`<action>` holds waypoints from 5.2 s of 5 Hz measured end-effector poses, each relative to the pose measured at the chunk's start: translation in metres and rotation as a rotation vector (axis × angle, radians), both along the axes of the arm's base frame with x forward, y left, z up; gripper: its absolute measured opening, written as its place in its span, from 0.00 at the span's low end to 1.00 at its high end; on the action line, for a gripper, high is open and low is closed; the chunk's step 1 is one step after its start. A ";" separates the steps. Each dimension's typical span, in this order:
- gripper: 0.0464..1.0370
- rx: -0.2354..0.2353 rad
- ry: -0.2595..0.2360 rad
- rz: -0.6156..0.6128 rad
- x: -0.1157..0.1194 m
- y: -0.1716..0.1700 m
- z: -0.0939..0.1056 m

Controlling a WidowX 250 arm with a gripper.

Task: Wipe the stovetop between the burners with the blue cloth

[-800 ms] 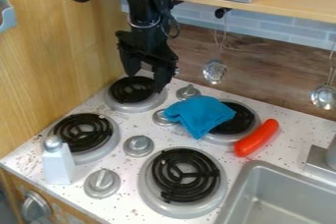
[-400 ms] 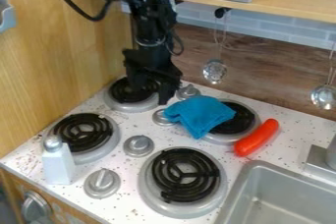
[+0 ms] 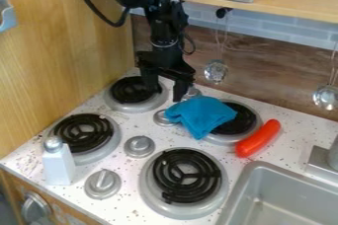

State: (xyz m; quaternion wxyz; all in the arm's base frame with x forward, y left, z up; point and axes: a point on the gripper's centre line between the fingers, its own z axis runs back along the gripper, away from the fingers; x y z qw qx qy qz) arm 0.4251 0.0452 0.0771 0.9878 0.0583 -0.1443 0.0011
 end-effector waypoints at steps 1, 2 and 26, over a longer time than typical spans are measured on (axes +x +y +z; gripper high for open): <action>0.96 -0.013 0.012 0.017 0.013 0.000 -0.009; 0.96 -0.049 0.005 0.031 0.027 -0.003 -0.019; 0.03 -0.091 0.132 0.120 -0.038 0.026 -0.052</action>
